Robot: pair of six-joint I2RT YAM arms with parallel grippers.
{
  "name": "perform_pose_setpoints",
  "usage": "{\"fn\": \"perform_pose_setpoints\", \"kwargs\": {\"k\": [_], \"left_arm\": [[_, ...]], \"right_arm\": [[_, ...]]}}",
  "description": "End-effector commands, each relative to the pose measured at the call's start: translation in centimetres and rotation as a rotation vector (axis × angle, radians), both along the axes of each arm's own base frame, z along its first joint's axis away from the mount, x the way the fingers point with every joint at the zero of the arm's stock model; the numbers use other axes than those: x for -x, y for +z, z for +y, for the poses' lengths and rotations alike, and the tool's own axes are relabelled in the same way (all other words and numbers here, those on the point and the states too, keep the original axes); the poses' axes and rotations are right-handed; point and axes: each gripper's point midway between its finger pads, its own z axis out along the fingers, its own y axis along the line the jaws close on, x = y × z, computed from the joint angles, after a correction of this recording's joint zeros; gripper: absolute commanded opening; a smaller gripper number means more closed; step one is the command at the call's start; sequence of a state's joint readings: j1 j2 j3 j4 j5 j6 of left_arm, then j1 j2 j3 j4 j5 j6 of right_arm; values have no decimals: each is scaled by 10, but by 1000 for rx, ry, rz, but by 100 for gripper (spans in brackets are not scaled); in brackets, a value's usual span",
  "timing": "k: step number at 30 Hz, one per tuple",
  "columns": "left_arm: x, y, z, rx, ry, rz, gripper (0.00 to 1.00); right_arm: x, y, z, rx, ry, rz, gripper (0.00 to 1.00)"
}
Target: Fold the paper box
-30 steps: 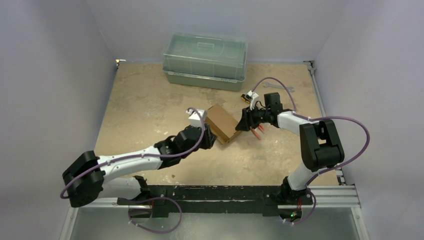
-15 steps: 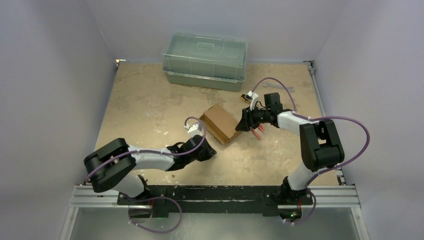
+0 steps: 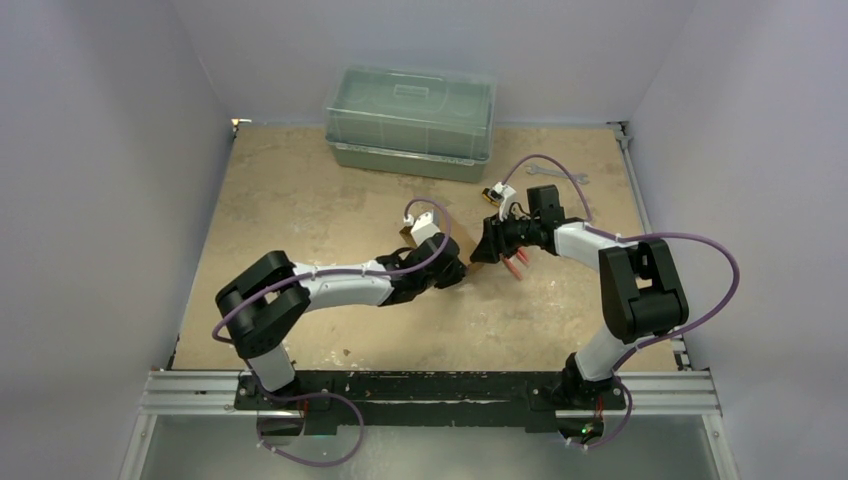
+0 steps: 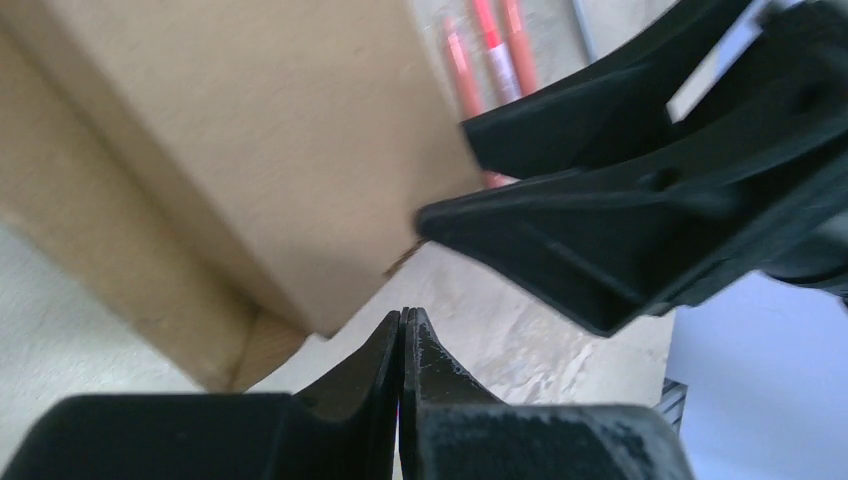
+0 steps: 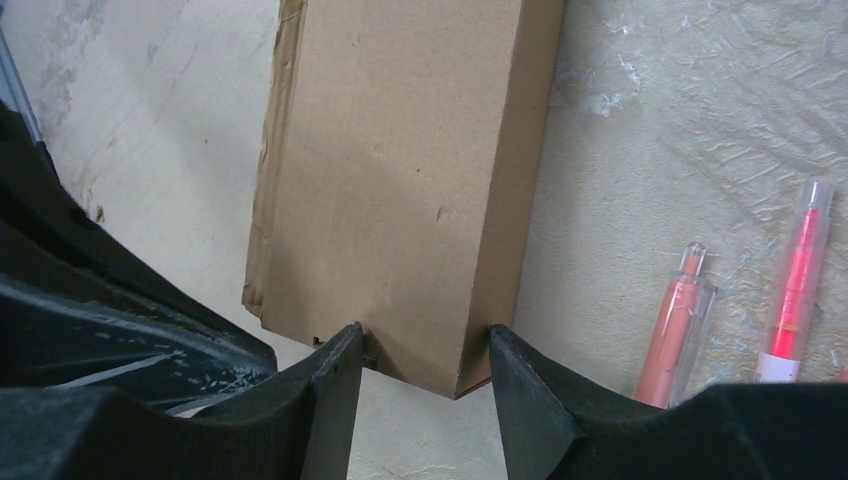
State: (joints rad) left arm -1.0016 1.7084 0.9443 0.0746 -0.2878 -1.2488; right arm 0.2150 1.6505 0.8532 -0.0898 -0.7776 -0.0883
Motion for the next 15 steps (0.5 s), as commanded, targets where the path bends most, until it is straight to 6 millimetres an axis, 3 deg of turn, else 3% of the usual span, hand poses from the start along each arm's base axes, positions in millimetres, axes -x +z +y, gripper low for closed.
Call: {"fn": "perform_pose_setpoints", "kwargs": {"k": [1,5,8,11,12,15], "left_arm": [[-17,22,-4,-54,-15,-86,0],[-8,37,0,-82,-126,-155,0],[5,48,14,-111,-215,-227,0],[23,41,37,-95,-240,-248,2],[32,26,50,-95,-236,-232,4],[48,13,71,-14,-191,-220,7]], "right_arm": [[-8,9,4,-7,26,-37,52],[-8,8,4,-5,28,-37,52],[-8,7,5,-4,31,-33,52],[-8,8,4,-4,33,-36,52],[-8,8,5,-4,34,-36,52],[-7,7,5,-3,36,-35,52]]}}
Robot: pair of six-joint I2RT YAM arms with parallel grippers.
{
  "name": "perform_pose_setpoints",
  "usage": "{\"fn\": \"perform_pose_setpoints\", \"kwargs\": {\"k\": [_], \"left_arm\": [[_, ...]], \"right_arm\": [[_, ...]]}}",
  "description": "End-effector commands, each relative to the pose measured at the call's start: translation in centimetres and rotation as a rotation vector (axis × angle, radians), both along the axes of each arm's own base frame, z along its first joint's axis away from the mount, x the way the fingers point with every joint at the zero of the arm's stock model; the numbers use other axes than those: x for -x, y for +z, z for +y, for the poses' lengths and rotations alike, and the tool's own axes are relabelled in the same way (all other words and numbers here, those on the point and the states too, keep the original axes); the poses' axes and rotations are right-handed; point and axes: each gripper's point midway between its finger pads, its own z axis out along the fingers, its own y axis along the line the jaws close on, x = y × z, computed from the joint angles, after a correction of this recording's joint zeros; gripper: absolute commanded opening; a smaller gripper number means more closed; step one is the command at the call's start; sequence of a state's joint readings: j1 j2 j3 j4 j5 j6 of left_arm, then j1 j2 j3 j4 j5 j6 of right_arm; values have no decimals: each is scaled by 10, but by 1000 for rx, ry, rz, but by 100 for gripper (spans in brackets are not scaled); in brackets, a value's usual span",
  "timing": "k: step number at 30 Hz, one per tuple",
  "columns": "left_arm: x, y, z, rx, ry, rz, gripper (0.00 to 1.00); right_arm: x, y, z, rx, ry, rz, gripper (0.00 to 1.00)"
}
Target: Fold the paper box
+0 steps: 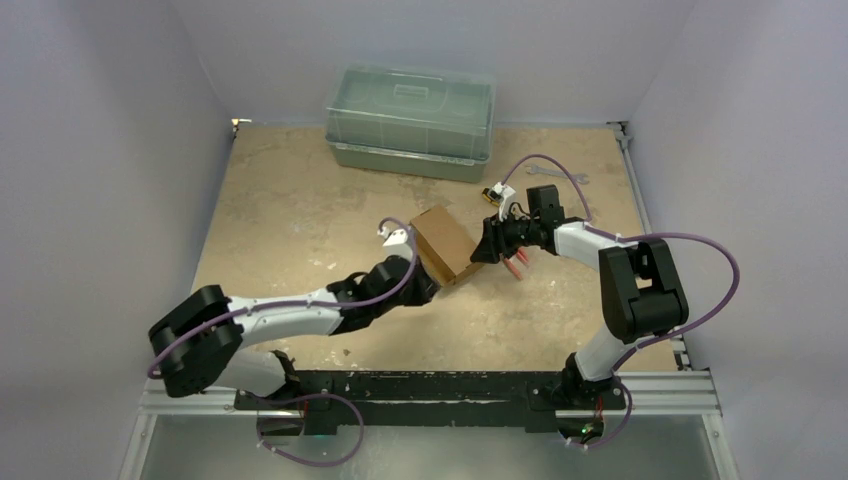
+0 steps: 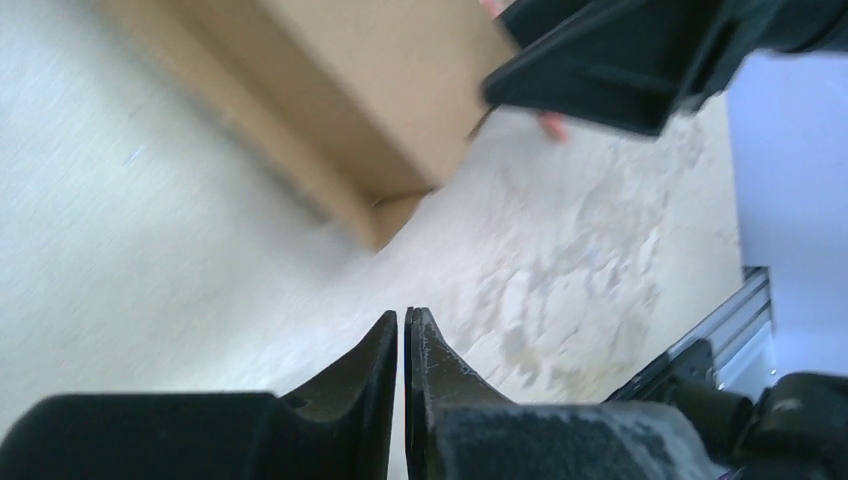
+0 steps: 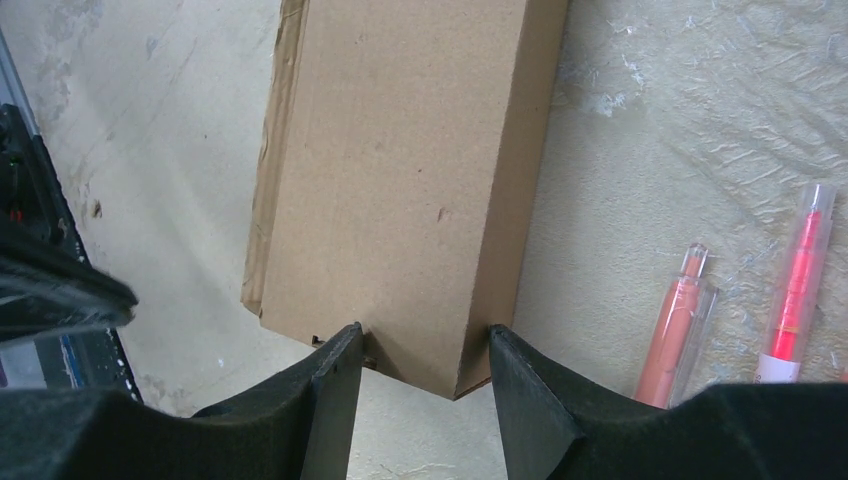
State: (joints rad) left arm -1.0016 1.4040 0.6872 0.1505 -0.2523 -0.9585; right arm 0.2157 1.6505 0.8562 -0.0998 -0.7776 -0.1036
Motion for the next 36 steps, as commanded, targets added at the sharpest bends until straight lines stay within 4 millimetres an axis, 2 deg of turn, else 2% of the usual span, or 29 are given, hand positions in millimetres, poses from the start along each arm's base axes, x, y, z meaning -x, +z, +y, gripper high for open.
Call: {"fn": "perform_pose_setpoints", "kwargs": {"k": [1,7,20,28,32,36], "left_arm": [[18,-16,25,90,11,-9,8],[29,-32,41,194,68,32,16],[13,-51,47,102,197,109,15],[-9,-46,23,66,220,119,12],[-25,-41,-5,85,192,122,9],[-50,-28,-36,123,136,97,5]], "right_arm": [[-8,8,5,-9,27,-31,52],[-7,8,5,-9,29,-34,53],[-7,9,5,-10,31,-35,53],[-7,9,6,-11,34,-36,53],[-7,9,7,-11,37,-37,53],[-6,9,7,-8,39,-39,53]]}}
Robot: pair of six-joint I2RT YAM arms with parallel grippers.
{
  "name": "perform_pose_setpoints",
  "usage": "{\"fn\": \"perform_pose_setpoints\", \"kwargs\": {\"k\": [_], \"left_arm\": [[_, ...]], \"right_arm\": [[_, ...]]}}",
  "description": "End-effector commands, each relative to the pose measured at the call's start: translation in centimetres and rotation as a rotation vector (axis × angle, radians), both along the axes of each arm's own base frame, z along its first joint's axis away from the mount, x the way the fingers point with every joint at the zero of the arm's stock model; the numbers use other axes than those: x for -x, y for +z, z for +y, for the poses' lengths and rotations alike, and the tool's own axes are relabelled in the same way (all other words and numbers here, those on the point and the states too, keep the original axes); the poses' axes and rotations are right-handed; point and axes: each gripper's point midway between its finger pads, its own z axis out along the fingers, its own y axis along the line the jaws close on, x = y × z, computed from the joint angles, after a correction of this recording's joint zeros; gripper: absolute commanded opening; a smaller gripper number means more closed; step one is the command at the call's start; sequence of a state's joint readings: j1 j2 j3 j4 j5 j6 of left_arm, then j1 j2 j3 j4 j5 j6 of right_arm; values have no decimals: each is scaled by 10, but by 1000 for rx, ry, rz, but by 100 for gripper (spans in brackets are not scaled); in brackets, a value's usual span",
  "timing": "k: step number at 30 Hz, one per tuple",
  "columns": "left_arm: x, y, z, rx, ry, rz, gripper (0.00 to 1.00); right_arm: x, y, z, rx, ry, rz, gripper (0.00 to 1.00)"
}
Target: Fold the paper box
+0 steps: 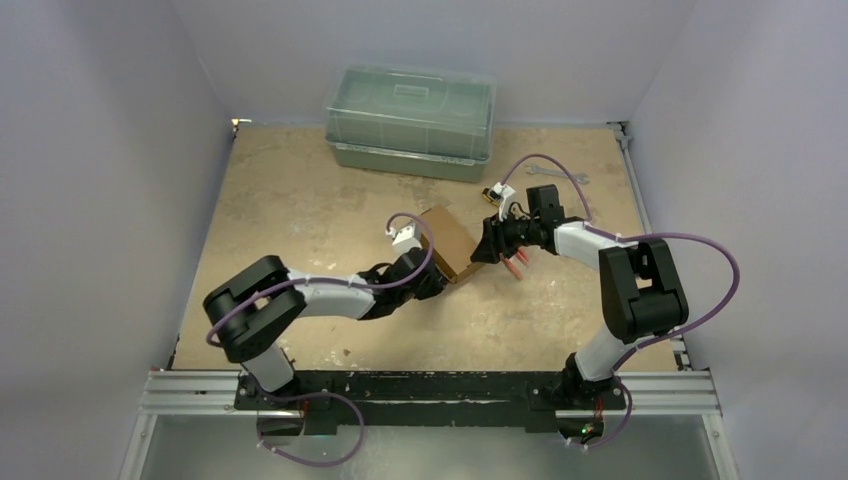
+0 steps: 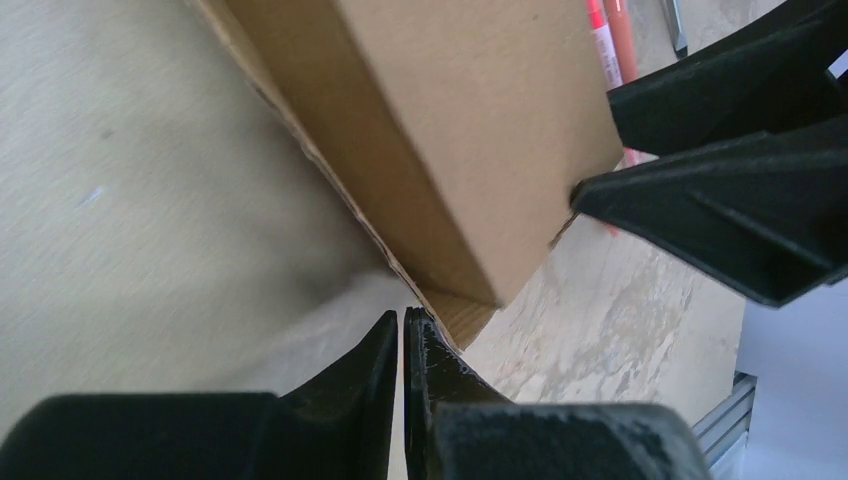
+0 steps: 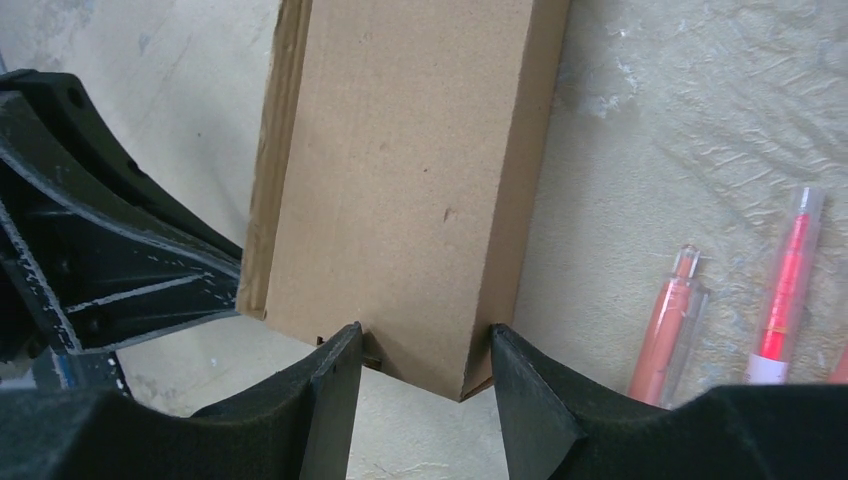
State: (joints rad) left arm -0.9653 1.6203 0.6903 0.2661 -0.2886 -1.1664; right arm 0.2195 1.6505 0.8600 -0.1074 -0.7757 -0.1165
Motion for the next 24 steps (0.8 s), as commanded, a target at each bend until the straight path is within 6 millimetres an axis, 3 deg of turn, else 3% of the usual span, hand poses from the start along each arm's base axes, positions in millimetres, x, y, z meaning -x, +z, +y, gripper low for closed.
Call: {"fn": "perform_pose_setpoints", "kwargs": {"k": [1,6,12,16,19,24], "left_arm": [[-33,30,-37,72,-50,-70,5],[-47,56,-44,85,-82,-121,5],[-27,53,-25,6,-172,-123,6],[-5,37,5,-61,-196,-102,7],[6,27,40,-110,-129,-92,7],[-2,13,106,-164,74,-65,8]], "right_arm": [[-6,10,7,-14,29,-33,53],[-6,9,7,-13,28,-31,53],[-8,7,6,-3,23,-29,53],[-9,7,5,-1,21,-31,53],[-8,6,5,1,21,-28,53],[-6,4,7,14,47,-38,53]]}}
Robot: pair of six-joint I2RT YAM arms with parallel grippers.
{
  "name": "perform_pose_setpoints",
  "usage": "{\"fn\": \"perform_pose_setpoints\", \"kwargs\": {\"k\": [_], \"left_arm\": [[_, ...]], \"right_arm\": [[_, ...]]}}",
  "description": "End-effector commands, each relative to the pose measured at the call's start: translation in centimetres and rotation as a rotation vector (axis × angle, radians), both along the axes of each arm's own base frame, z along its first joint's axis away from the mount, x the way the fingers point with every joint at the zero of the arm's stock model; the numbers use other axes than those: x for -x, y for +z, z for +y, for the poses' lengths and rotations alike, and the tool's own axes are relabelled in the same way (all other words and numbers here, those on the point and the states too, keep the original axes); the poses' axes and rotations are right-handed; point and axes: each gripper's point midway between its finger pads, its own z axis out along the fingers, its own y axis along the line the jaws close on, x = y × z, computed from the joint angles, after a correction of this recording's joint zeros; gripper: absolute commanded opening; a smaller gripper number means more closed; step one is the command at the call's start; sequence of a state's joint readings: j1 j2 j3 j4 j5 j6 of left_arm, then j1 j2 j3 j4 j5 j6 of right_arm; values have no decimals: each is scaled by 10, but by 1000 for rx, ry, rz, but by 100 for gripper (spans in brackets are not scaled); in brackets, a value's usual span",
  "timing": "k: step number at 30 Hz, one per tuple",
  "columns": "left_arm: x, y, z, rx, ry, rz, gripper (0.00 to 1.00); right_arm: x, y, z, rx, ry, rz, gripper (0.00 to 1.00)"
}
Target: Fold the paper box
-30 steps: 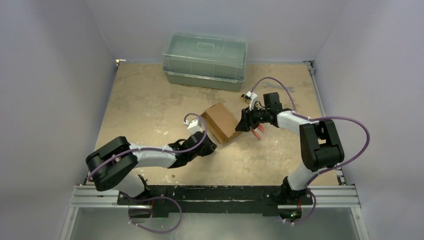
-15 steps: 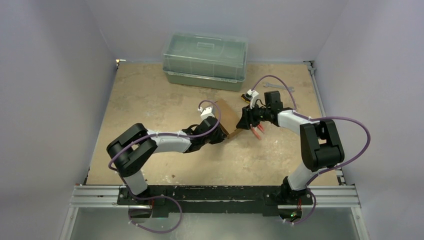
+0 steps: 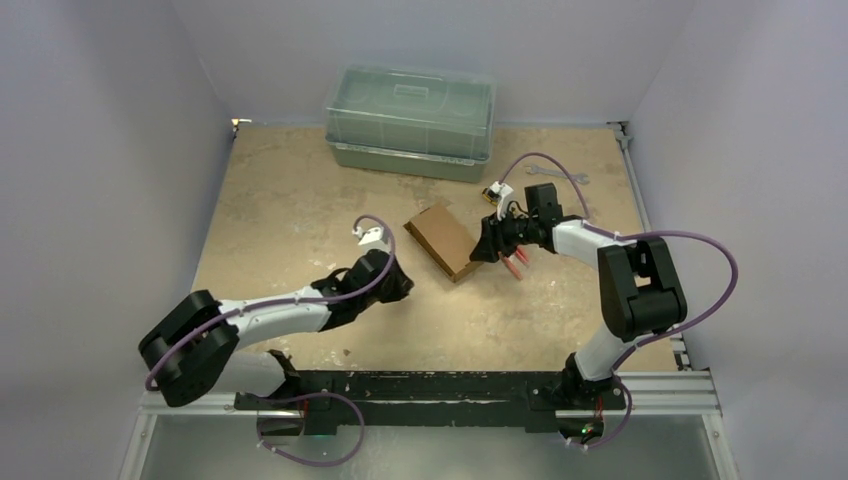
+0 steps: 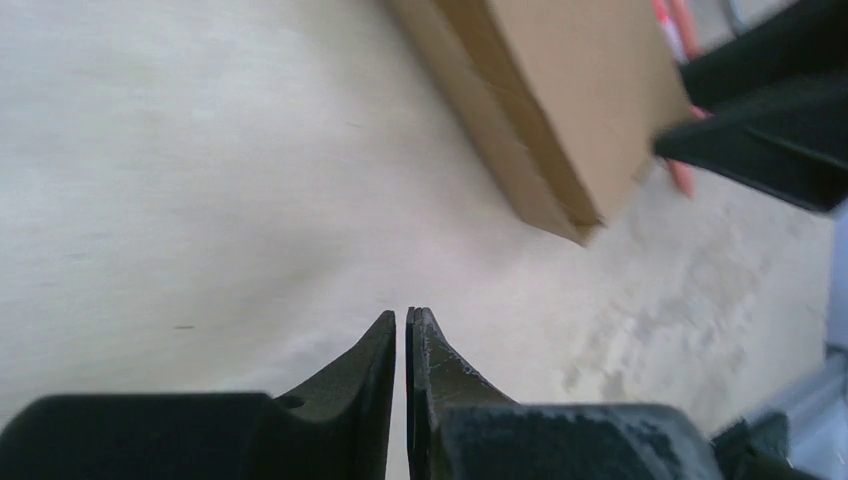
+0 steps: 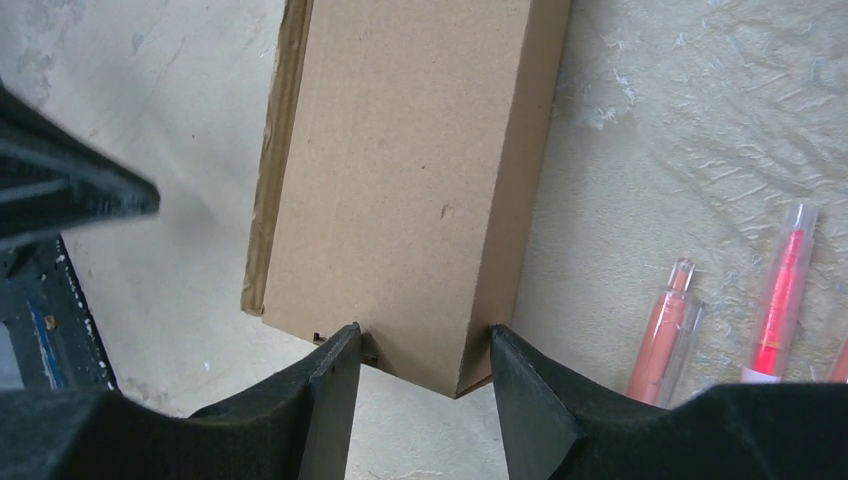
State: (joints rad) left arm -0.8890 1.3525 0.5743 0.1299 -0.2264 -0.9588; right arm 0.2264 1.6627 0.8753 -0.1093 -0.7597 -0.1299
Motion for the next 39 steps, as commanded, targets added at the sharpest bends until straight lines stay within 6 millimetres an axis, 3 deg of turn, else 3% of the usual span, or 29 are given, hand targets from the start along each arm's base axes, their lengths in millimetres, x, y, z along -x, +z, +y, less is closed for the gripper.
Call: {"fn": "perform_pose_setpoints", "kwargs": {"k": [1,6,11,19,24,27,31,36,39], "left_arm": [[-19,-11,62,-51,205,4,10],[-53,-9,93,-18,310,17,11],[-84,-15,95,-1,315,47,10],[-109,-26,64,93,267,96,5],[-153,-14,36,78,219,78,2],[-165,-14,28,43,177,77,0],[-150,-11,38,17,158,64,0],[-103,-19,70,-42,169,79,3],[-76,-23,86,-57,171,100,6]], "right_arm": [[-1,5,7,2,52,-28,53],[5,1,13,19,95,-29,52],[13,-2,21,39,145,-29,47],[19,-6,27,62,187,-29,43],[29,-11,37,93,257,-26,39],[30,-12,36,104,258,-25,39],[27,-11,35,114,238,-30,40],[23,-10,33,119,223,-29,42],[22,-5,30,121,228,-42,49]]}}
